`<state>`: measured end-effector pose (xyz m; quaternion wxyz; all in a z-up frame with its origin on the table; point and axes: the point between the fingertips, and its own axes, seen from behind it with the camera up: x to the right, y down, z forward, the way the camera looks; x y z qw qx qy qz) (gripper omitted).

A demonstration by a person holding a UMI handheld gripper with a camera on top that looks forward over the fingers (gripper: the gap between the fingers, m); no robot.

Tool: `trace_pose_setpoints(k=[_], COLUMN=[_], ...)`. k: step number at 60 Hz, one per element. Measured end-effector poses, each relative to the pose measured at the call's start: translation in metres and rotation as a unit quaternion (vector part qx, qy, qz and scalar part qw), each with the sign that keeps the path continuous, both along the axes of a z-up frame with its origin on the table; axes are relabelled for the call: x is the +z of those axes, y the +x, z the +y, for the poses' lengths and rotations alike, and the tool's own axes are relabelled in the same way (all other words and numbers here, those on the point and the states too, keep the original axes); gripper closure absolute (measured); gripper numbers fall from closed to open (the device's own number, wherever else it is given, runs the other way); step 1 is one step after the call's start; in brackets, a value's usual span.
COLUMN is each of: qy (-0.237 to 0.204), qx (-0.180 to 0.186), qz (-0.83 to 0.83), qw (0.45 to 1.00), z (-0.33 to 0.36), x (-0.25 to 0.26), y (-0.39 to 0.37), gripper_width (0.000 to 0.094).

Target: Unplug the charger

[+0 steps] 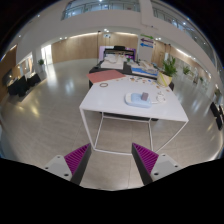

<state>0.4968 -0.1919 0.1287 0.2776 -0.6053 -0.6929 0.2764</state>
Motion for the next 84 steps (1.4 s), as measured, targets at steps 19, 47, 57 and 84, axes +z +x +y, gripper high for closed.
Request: trace_pose_setpoints(k=[19, 47, 57, 84], qy=[0.002, 0.000, 0.004, -0.030], qx=[-0.065, -0.073, -0.053, -0.071], qz=[0.044, 0.178, 0.226, 0.216], qw=[0.997, 0.981, 0.973, 0.973], z=[0.068, 0.159, 0.166, 0.179], x=[0.000, -0.031, -0.044, -0.095], y=[-0.054, -0.248, -0.339, -0.445], gripper_width=[0.0087, 0.0086, 0.0089, 0.0690])
